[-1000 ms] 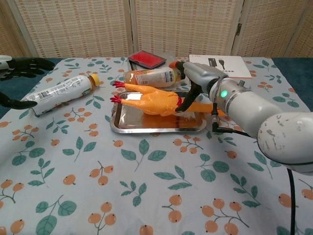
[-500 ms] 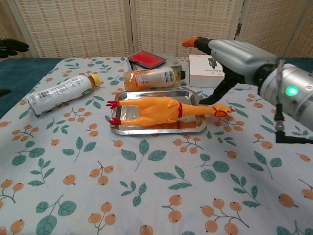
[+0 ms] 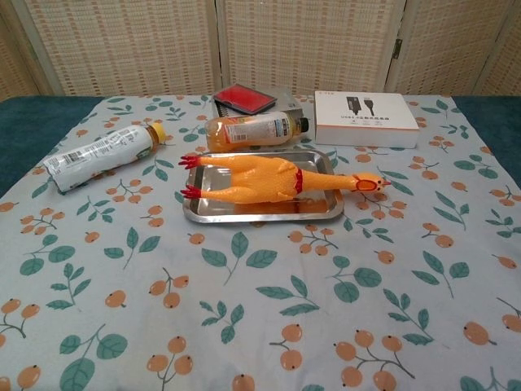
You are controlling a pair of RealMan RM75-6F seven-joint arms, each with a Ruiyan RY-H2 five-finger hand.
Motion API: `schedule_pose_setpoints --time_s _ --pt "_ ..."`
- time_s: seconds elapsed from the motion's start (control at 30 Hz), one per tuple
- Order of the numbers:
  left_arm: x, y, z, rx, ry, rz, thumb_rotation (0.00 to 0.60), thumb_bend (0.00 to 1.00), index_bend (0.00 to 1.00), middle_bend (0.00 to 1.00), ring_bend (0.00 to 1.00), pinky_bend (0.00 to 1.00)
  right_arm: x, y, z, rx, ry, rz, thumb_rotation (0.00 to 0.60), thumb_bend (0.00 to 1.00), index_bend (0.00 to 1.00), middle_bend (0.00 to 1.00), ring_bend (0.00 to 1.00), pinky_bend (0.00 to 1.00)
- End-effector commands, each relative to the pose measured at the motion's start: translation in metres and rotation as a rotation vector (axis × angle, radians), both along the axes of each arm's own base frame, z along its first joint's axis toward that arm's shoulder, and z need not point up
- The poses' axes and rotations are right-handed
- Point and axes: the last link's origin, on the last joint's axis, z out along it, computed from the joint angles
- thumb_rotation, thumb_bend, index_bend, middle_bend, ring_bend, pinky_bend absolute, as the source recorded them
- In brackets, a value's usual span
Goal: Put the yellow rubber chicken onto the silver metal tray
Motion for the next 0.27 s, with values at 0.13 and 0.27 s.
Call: schedule_pose_setpoints --time_s 0.13,0.27 --pt "0.001 -0.006 0.002 -0.027 -0.03 0.028 0.6 0.38 0.0 0.0 0.0 0.0 -0.035 0.009 0.036 -0.061 -0.063 -0.065 0.6 0.04 0.0 0.0 0.0 0.0" --pt "0.008 -0.009 0.002 -0.034 -0.05 -0.016 0.6 0.38 0.0 0.0 0.0 0.0 -0.039 0.008 0.043 -0.06 -0.08 -0.087 0.6 0.04 0.0 0.0 0.0 0.0"
